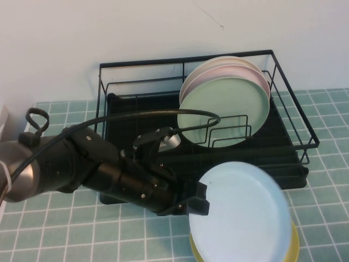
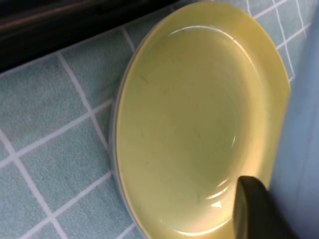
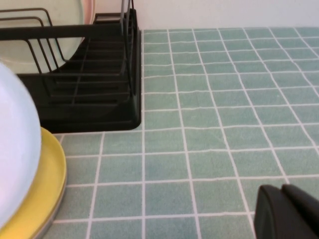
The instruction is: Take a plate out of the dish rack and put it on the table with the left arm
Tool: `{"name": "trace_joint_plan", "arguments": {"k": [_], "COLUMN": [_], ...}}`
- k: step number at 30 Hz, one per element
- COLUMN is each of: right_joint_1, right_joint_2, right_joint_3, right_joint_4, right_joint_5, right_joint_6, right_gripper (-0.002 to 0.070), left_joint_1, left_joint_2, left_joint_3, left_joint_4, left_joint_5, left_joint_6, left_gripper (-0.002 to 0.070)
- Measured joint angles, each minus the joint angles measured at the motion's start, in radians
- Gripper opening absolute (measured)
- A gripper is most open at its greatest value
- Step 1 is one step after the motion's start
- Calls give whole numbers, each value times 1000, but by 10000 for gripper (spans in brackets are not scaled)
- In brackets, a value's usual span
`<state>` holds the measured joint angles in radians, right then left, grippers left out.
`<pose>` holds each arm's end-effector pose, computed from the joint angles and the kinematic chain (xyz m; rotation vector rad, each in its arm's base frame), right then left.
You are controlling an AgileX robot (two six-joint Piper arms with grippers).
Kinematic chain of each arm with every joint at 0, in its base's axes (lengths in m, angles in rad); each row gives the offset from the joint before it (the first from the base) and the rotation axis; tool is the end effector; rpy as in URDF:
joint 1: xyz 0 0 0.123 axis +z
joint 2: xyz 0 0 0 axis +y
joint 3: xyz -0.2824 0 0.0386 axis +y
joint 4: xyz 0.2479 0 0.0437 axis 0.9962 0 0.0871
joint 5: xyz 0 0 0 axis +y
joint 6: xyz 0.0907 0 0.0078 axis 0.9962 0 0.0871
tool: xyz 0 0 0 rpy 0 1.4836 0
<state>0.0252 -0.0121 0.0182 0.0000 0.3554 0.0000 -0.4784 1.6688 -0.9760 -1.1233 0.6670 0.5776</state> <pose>0.0529 0.0013 0.1756 -0.0232 1.8450 0.0176 0.2691 -0.1969 0.2148 0.3069 2.6128 -1.0986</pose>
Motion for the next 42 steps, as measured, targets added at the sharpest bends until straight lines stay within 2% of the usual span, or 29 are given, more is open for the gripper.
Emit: {"name": "trace_joint_plan", "arguments": {"k": [4, 8, 10, 13, 16, 22, 24, 27, 31, 33, 37, 42], "right_joint_1": [0, 0, 0, 0, 0, 0, 0, 0, 0, 0, 0, 0], "right_joint_2": [0, 0, 0, 0, 0, 0, 0, 0, 0, 0, 0, 0], "right_joint_3": [0, 0, 0, 0, 0, 0, 0, 0, 0, 0, 0, 0], "right_joint_4": [0, 0, 0, 0, 0, 0, 0, 0, 0, 0, 0, 0], "right_joint_5": [0, 0, 0, 0, 0, 0, 0, 0, 0, 0, 0, 0], "right_joint_6": [0, 0, 0, 0, 0, 0, 0, 0, 0, 0, 0, 0], "right_gripper": [-1, -1, -1, -1, -1, -1, -1, -1, -1, -1, -1, -1], "left_joint_1": [0, 0, 0, 7, 41, 155, 201, 252, 278, 278, 278, 278], "left_joint_2": [0, 0, 0, -11, -48, -205, -273, -398, -560, -633, -806, -1055], "left_joint_3": [0, 0, 0, 0, 0, 0, 0, 0, 0, 1, 45, 198], "left_joint_4": [0, 0, 2, 48, 149, 387, 420, 432, 466, 489, 475, 365], "left_joint_5": [1, 11, 18, 27, 37, 48, 52, 67, 113, 145, 172, 99], "left_joint_6": [4, 6, 6, -2, -42, -154, -164, -162, -125, -124, -153, -159], "left_gripper": [237, 388, 433, 459, 466, 466, 449, 363, 116, 53, 11, 1]}}
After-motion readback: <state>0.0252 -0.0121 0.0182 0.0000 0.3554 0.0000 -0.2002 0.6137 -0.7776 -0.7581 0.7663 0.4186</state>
